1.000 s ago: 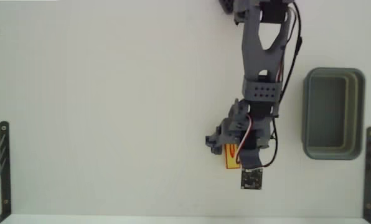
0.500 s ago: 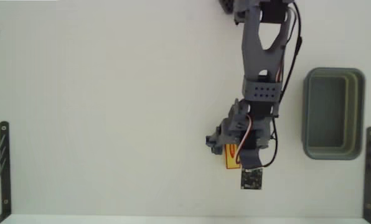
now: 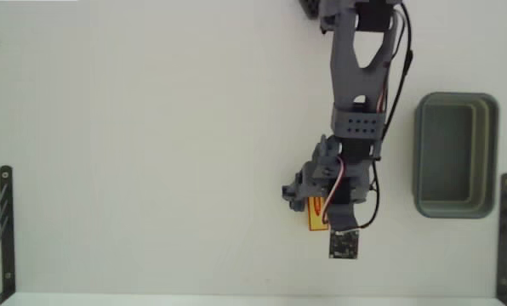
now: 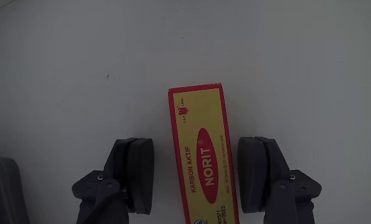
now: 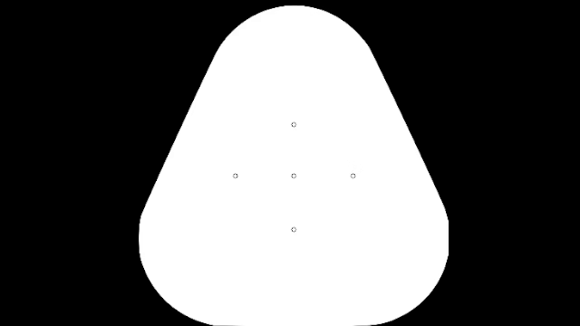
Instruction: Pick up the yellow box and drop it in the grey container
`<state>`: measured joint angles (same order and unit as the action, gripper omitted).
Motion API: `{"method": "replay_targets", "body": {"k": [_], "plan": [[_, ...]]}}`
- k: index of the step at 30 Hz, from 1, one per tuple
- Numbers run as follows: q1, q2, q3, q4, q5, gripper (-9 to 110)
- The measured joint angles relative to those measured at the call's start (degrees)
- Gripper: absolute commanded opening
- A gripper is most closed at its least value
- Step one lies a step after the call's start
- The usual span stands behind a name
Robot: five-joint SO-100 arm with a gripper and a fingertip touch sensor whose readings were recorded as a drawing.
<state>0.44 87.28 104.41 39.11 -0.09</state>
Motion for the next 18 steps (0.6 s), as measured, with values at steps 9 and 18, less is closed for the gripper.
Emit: {"method": "replay_targets", "body": {"k": [9,18], "plan": [[0.0,0.0,0.0,0.0,0.0,78],[0.0,0.0,0.0,0.0,0.0,76]]}}
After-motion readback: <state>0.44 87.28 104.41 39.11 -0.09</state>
